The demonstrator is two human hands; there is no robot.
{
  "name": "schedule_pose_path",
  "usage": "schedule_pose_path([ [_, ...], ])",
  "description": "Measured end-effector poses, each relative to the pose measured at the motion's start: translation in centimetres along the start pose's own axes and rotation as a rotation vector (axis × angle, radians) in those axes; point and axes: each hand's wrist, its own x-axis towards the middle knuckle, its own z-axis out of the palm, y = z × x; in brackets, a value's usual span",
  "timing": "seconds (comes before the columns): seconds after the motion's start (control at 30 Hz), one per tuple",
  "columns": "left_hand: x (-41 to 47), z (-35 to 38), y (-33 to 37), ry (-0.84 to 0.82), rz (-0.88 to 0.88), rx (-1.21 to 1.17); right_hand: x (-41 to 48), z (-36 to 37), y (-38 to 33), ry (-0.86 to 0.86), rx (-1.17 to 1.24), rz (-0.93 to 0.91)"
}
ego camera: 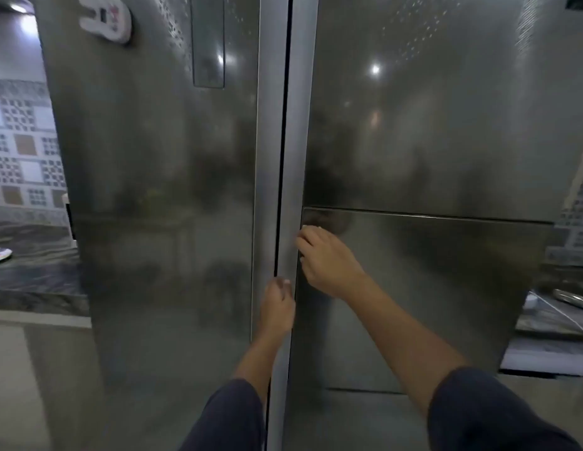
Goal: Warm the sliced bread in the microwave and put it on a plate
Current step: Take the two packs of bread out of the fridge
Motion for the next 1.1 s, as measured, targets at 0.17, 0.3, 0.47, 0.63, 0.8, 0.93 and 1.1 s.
schedule_pose_path([
  [0.17, 0.8, 3.0, -2.3, -0.084, -0.151, -0.280, 3.2, 3.3, 0.0, -0.068, -0.324, -0.096],
  [0.3, 0.6, 3.6, -2.7, -0.133, -0.216, -0.401, 3.4, 3.5, -0.1, -0.249, -0.621, -0.087],
  [0.47, 1.5, 2.9, -3.7, -0.230, -0.216, -0.348, 3.8, 3.6, -1.2, -0.360, -0.658, -0.066],
  [0.63, 1.7, 2.8, -3.8, -0.249, -0.202, -0.309, 3.1, 3.5, -1.6, -0.328, -0.572, -0.043],
  [0.8, -2.1, 2.5, -3.0, -0.145, -0.220, -0.367, -0.1, 2.1, -1.8, -0.155, -0.508, -0.097],
  [0.93, -7.1, 1.7, -1.6, -0.045, -0.173, -0.388, -3.6, -0.2, -2.2, 0.032, -0.388, -0.180],
  [1.1, -14.6, 1.5, 0.8, 0.013, -0.150, -0.307, -9.0, -4.0, -2.7, 0.087, -0.292, -0.206],
])
